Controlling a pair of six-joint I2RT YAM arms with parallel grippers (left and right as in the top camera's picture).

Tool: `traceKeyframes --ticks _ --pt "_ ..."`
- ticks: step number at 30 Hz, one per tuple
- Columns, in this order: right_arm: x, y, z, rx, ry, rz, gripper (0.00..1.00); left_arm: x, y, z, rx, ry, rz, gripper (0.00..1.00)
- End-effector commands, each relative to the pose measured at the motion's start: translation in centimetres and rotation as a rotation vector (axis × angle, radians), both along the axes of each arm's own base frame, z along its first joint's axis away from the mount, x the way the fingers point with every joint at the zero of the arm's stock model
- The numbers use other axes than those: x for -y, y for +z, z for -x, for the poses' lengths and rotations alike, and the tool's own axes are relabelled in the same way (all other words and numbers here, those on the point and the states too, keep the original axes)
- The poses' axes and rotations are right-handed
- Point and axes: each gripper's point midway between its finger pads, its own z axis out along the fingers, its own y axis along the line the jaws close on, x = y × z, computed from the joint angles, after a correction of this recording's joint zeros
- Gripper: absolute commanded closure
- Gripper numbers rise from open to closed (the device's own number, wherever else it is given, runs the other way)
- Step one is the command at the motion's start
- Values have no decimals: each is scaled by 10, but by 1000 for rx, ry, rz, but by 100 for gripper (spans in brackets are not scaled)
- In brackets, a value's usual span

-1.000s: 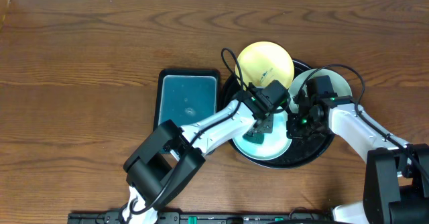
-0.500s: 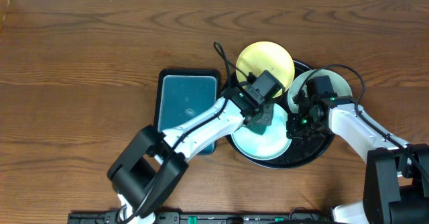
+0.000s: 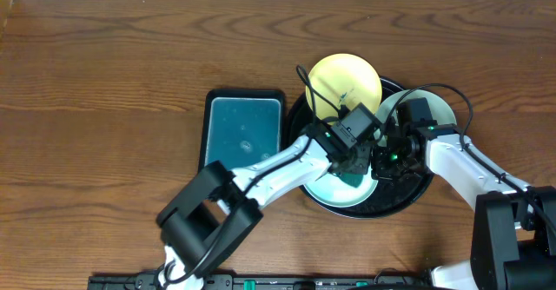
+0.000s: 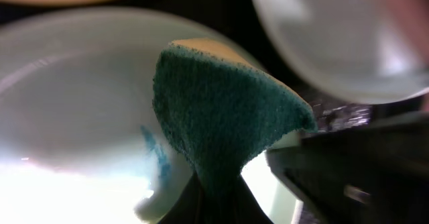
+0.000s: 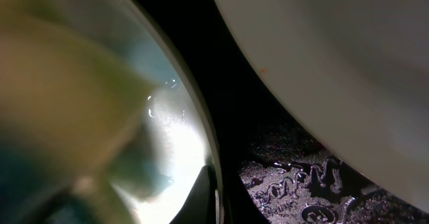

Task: Clean dirty plates on tray and stack at the side
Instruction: 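Scrub the near mint plate with the sponge while the right gripper holds its rim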

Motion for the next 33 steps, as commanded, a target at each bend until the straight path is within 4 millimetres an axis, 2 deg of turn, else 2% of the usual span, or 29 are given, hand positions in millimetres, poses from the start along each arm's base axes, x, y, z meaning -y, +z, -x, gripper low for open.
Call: traceKeyframes --ticks 1,4,10,14,16,18,24,26,29,33 --pt "-2 -11 16 -53 31 28 99 -6 -24 5 -54 22 -44 93" --pt "-1 -11 16 -53 31 29 99 -22 -34 5 -63 43 -116 93" --pt "-2 -11 16 -53 31 28 99 -66 -41 -9 -30 123 -277 93" --pt "-2 -11 16 -53 31 28 99 -81 -40 -15 -39 118 -302 93" --pt "-2 -11 16 -53 31 28 99 -85 -34 -19 -30 108 -302 92" --pt "-1 -11 16 -52 31 29 99 -84 -20 -22 1 78 -285 93" --pt "-2 -11 16 -52 31 28 99 -72 48 -30 137 48 -158 93" --pt "-2 -11 16 -52 31 28 99 -69 61 -33 168 54 -123 93" --pt "-2 -11 16 -52 31 28 99 -64 66 -34 183 57 -102 92" --pt "-2 -11 16 -52 30 28 99 -55 51 -26 143 45 -104 93"
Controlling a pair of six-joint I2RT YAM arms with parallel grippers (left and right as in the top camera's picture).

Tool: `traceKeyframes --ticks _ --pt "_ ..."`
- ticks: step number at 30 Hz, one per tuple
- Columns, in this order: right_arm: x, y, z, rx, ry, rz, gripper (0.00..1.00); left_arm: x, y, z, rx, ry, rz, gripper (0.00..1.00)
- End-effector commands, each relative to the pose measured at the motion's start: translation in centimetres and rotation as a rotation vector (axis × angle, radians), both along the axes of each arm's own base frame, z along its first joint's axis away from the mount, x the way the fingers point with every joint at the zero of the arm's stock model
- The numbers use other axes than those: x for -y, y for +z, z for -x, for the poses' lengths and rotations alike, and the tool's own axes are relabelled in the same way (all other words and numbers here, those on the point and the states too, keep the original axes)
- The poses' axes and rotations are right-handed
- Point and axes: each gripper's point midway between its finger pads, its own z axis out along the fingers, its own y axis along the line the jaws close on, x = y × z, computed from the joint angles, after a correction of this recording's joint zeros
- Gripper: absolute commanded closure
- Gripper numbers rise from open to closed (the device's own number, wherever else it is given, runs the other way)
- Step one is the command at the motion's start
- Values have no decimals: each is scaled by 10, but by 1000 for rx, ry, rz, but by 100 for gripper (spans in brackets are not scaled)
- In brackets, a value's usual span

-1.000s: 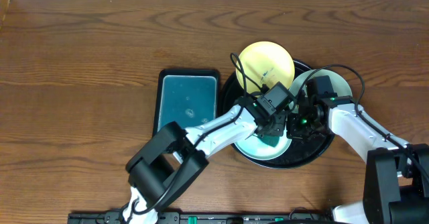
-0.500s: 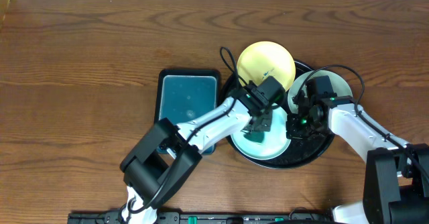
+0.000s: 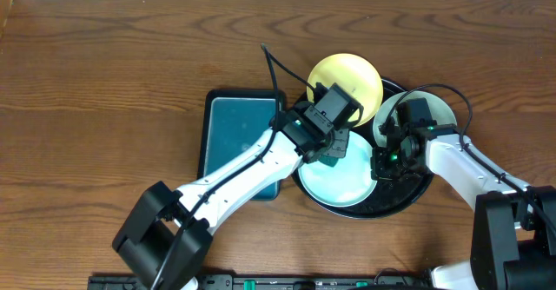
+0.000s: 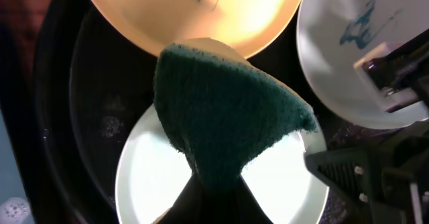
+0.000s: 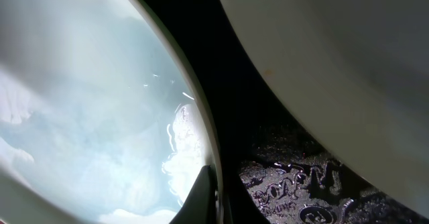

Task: Clean dirty plates on tray and stack at the side
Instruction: 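Scrub the near mint plate with the sponge while the right gripper holds its rim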

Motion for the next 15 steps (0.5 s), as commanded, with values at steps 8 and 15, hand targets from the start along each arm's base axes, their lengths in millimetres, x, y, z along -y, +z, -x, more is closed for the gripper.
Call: traceKeyframes --ticks 8,15 --pt "0 -11 15 -49 29 35 99 28 -61 31 -112 -93 -69 93" --pt "0 -11 15 -51 29 35 99 6 -86 26 -91 -68 -211 92"
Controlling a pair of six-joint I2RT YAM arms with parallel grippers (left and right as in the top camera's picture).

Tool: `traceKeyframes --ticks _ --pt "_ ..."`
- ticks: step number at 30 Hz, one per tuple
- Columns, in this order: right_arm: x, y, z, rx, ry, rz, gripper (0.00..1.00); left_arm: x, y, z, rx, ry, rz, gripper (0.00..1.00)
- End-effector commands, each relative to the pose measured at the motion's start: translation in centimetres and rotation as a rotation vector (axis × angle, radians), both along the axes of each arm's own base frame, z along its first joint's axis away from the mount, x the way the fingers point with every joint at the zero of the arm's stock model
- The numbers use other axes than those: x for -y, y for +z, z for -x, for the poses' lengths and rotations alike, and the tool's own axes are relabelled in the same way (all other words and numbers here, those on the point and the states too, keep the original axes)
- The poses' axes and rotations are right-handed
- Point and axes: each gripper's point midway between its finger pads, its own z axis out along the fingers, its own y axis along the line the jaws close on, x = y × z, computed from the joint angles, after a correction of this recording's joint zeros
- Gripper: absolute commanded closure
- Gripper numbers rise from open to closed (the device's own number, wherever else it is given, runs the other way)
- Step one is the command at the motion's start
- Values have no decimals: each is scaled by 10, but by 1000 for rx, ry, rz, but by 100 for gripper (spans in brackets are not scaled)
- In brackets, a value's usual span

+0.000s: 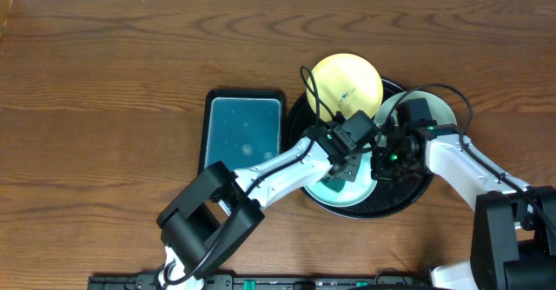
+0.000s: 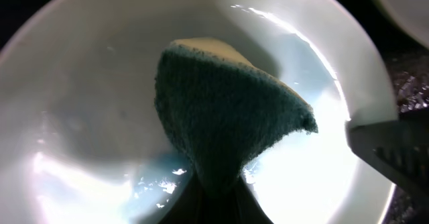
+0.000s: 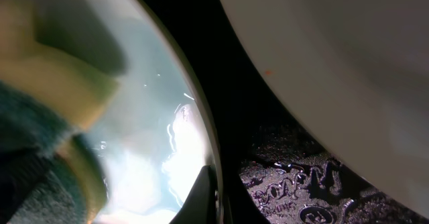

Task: Clean dirty plates on tray and stack at the side
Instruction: 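Scrub the near mint plate with the sponge while the right gripper holds its rim, then move the sponge back into the blue tray with the left gripper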

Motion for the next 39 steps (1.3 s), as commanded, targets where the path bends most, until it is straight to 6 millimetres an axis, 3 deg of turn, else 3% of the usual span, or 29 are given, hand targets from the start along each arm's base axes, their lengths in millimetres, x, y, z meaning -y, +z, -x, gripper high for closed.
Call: traceKeyframes --ticks 1,4,8,12,16,21,26,33,39 --pt "0 -11 15 -51 29 36 99 -25 -6 -15 72 23 -125 93" --pt "0 -11 15 -51 29 36 99 -46 -2 -27 122 60 -205 93" --pt "0 -11 15 -50 29 36 99 -55 12 -34 138 48 -205 93" --pt "0 -11 14 -47 29 35 99 -48 49 -36 194 -3 -137 92" --pt "0 -11 13 -40 29 34 84 -45 85 -32 203 1 -30 93" --pt "-1 -11 10 -30 29 32 80 -77 110 -35 196 61 -24 93" --pt "-1 -11 8 -19 28 30 84 -122 109 -48 142 168 -60 92" --pt "-2 -13 9 -23 21 26 98 -160 95 -61 56 214 -27 93" --pt "-5 -12 10 -26 23 7 99 -192 71 -55 -3 280 -71 92"
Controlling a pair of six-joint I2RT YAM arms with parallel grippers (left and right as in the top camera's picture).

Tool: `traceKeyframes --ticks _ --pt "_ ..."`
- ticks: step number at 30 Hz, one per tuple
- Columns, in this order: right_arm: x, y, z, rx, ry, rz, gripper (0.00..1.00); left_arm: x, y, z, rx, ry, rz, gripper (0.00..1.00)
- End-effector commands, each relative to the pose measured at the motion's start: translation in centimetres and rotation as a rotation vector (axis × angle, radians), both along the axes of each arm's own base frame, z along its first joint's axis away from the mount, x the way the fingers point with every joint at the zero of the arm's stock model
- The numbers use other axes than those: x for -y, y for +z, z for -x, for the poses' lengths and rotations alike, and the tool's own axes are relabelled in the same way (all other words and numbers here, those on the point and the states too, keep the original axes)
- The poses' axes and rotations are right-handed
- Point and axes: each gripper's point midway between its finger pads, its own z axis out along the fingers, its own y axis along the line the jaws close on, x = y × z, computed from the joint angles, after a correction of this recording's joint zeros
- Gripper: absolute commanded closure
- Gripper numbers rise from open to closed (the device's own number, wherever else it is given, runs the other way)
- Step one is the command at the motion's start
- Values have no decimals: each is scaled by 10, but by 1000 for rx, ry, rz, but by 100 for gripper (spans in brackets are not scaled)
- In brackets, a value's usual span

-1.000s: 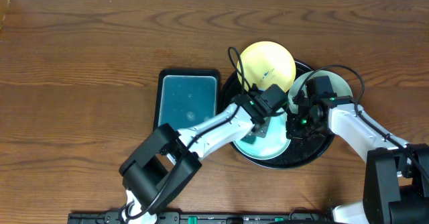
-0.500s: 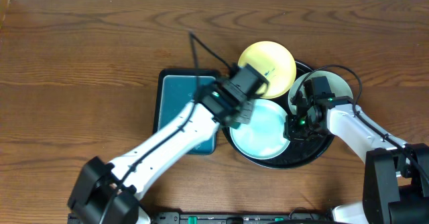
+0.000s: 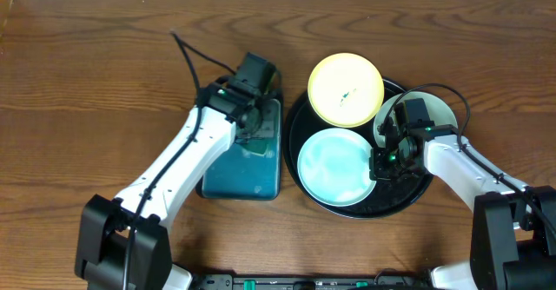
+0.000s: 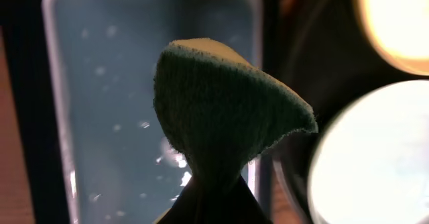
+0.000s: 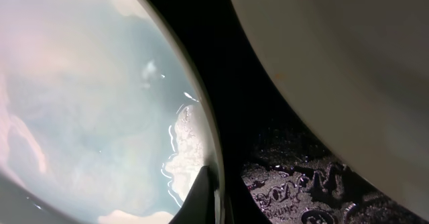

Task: Clean dirty plates on tray and stack at the side
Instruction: 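Move the sponge back into the blue tray with the left gripper, then lift and tilt the scrubbed mint plate up with the right gripper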

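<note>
On the round black tray [image 3: 382, 205] lie a pale blue plate [image 3: 335, 167], a yellow plate [image 3: 346, 88] with a dark smear, and a white plate [image 3: 439, 109] partly under my right arm. My right gripper [image 3: 380, 168] is shut on the blue plate's right rim [image 5: 213, 163]. My left gripper [image 3: 253, 127] is shut on a green and yellow sponge [image 4: 221, 117] and holds it over the rectangular water basin [image 3: 245, 155].
The water basin [image 4: 107, 110] sits left of the tray on the brown wooden table [image 3: 104, 82]. A black cable [image 3: 195, 51] loops up from the left arm. Another cable arcs over the white plate.
My left gripper with the sponge has left the blue plate and now hangs over the water basin to the left. The right gripper still pinches the blue plate's rim.
The sponge lay on the blue plate's right part beside a blue smear. Then it was lifted near the yellow plate, then pressed on the blue plate again. Now it is over the basin, and the blue plate looks wet and free of marks. The right grip never changed.
</note>
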Motion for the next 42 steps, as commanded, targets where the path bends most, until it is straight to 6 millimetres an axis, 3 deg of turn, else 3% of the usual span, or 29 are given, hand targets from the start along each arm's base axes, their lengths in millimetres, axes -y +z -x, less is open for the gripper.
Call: traceKeyframes --ticks 1,6,10,19,27,35,42 --pt "-1 -12 12 -39 19 8 99 -11 -15 9 -46 -1 -11 92" --pt "-1 -5 10 -23 19 6 99 -21 -30 19 -88 14 -29 93" --pt "1 14 4 31 28 16 99 -22 -37 20 -86 14 -28 92" --pt "33 75 -20 278 -16 183 99 -25 -51 27 -94 14 -31 93" --pt "67 112 -29 438 -84 361 98 -26 -57 30 -100 16 -33 92" --pt "68 142 -34 518 -54 490 99 -25 -57 28 -92 18 -28 92" --pt "70 178 -41 611 -37 655 99 -24 -57 27 -87 18 -27 92"
